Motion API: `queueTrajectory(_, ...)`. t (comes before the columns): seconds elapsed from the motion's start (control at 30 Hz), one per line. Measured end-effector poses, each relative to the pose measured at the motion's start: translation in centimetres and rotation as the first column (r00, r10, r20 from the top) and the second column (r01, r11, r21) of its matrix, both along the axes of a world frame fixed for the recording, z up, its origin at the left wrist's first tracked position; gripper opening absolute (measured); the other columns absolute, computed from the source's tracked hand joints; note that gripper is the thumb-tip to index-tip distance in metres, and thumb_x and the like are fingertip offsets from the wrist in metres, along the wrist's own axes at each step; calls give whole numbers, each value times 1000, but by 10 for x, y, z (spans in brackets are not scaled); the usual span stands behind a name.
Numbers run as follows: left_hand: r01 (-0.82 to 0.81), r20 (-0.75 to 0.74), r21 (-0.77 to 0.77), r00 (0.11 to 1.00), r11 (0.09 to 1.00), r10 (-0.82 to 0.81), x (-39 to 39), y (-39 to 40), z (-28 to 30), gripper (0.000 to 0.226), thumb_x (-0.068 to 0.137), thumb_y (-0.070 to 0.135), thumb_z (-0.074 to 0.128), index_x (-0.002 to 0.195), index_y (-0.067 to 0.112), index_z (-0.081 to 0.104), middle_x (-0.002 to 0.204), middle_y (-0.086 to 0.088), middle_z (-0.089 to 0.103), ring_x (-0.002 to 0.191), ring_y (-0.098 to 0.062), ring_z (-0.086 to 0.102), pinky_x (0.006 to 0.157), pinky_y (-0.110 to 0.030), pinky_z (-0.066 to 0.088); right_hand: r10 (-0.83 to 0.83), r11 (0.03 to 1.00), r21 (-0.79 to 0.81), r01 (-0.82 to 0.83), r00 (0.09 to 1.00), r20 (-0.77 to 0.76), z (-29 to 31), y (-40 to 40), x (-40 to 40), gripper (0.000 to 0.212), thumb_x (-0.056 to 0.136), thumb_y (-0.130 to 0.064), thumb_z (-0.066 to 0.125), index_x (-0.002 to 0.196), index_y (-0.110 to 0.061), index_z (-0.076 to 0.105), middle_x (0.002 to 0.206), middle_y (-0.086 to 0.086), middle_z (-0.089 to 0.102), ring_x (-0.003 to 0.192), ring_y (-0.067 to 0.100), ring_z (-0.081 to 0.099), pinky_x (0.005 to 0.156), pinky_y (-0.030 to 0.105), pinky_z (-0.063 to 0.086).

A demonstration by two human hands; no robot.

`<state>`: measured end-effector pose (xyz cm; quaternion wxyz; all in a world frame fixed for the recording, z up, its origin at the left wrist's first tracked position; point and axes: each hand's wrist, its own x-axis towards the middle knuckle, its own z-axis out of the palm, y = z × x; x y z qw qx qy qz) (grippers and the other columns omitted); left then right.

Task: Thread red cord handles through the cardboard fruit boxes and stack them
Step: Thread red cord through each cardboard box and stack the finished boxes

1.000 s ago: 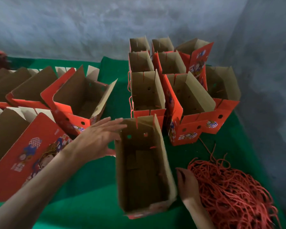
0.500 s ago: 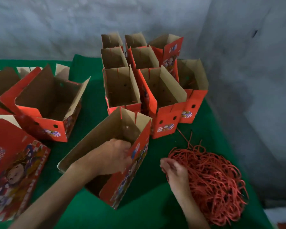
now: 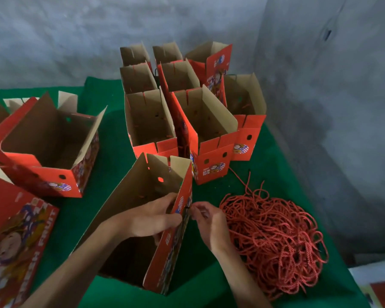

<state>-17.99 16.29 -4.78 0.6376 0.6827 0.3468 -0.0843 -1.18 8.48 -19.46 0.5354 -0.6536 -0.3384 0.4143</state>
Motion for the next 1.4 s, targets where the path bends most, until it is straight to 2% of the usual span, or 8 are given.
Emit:
queueTrajectory(0.13, -119, -3, -13, 993, 993, 119, 6, 0, -4, 53, 93, 77, 34, 132, 45, 48, 127, 8, 65, 110, -9, 69, 80, -29, 62, 31, 999, -25, -31, 999, 13, 9, -2, 2, 15, 100, -34, 68, 89, -26, 74, 86, -11, 76, 79, 4, 71, 78, 27, 57)
queueTrajectory(0.37, -91, -141, 239, 982, 967, 127, 23, 9, -28, 29, 102, 19, 58, 130, 14, 60, 121, -8, 70, 103, -22, 73, 89, -44, 61, -40, 998, -58, 27, 974, -224, 15, -1, -16, 24, 101, -24, 67, 89, -6, 76, 89, 1, 78, 87, 18, 74, 83, 37, 59)
queueTrajectory(0.6, 59, -313, 559, 939, 827, 144, 33, 17, -42, 41, 92, 15, 72, 128, 10, 54, 122, -7, 62, 107, -16, 66, 90, -36, 60, 171, 985, -54, -167, 981, 89, 14, -10, -3, 19, 100, -43, 66, 106, -27, 73, 97, -14, 76, 90, 1, 71, 77, 21, 55)
queueTrajectory(0.77, -4, -332, 527, 919, 850, 210, 27, 24, -49, 30, 94, 15, 68, 122, 13, 56, 112, -4, 65, 89, -15, 70, 69, -27, 62, 270, 946, -321, -49, 666, 696, -24, -42, 23, 37, 110, -42, 44, 89, -16, 61, 73, 5, 69, 66, 28, 67, 60, 38, 44)
queueTrajectory(0.93, -322, -100, 379, 918, 868, 384, 24, 10, -17, 23, 104, 42, 46, 115, 26, 58, 107, -4, 70, 78, -13, 75, 53, -21, 58, 3, 975, -217, 49, 972, 234, 1, -31, 33, 47, 108, -37, 49, 65, -19, 50, 49, -8, 42, 43, 13, 35, 48, 32, 27)
queueTrajectory(1.1, -329, -67, 52, 941, 943, 332, 12, -12, 21, 57, 88, 73, 41, 131, 37, 50, 120, -1, 66, 103, -20, 70, 66, -37, 63, -47, 999, -32, 41, 968, -246, 61, -5, 33, 42, 101, -35, 61, 60, -27, 56, 53, -8, 34, 48, 12, 28, 48, 24, 29)
queueTrajectory(1.27, -70, -316, 28, 946, 997, 75, -3, -26, 18, 45, 101, 50, 49, 135, 21, 53, 116, -5, 74, 96, -23, 76, 84, -44, 63, -10, 998, 61, 20, 987, -158, 70, -6, 44, 28, 96, -32, 68, 77, -11, 66, 69, -1, 61, 64, 13, 57, 70, 28, 51)
queueTrajectory(1.4, -176, -349, 8, 922, 984, 167, -6, -27, 17, 37, 106, 38, 42, 131, 14, 53, 109, -8, 75, 90, -24, 77, 77, -41, 64, -63, 997, -36, 62, 998, -23, 30, -16, 50, 11, 103, -18, 64, 111, -13, 70, 102, -2, 73, 100, 15, 69, 87, 24, 52)
